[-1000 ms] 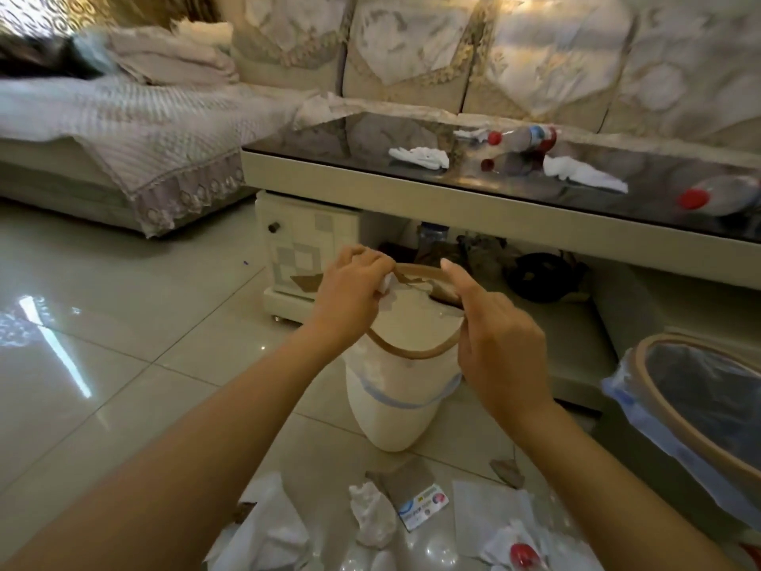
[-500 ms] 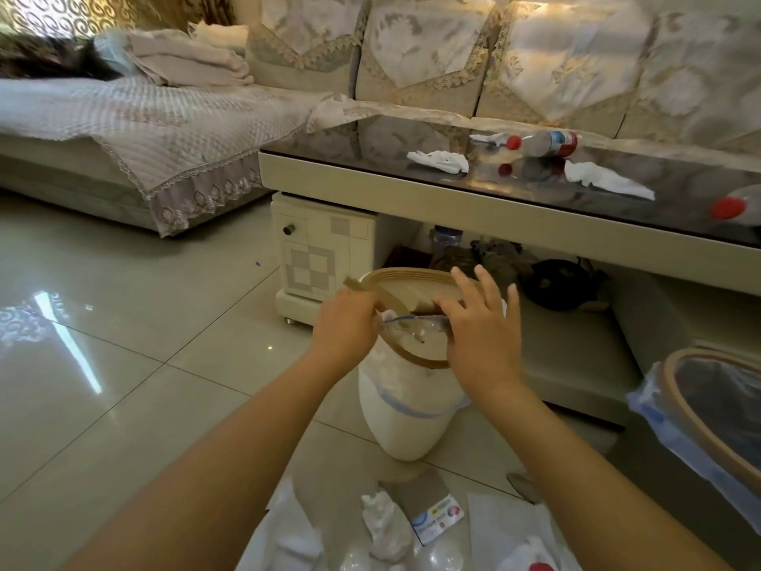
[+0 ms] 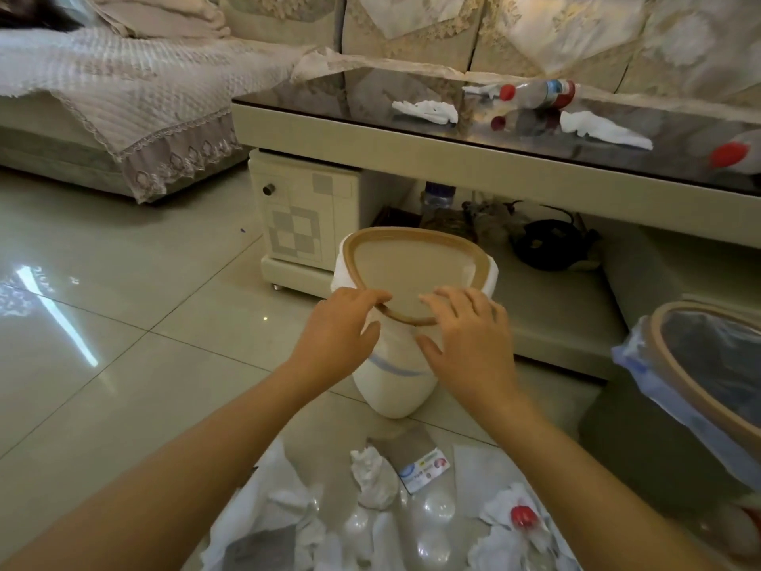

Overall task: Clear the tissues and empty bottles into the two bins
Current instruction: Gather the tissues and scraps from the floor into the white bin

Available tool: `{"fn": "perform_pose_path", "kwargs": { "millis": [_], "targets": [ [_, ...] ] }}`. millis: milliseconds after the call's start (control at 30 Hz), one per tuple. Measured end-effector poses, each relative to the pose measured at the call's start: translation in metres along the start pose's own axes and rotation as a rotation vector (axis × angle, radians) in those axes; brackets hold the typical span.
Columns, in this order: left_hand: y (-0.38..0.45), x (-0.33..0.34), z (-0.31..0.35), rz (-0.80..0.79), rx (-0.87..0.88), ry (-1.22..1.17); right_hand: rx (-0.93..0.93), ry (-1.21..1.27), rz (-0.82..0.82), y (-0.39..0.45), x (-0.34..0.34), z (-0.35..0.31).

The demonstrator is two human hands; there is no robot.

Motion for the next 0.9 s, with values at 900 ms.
{"fn": "perform_pose_path", "kwargs": {
  "millis": [900],
  "targets": [
    [-0.121, 0.199, -0.088, -0.736, -0.306, 0.222, 0.049, 0.157, -0.659, -0.186, 0.146, 0.031]
  ]
}}
Point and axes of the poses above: each hand's wrist, its own y-axis towards the middle knuckle, its own x-axis out of the palm, z = x × y, the point moved 5 cm from there along y, towards the middle knuckle, and after that the axes turned 10 degrees about -y, right-handed, at the moved point
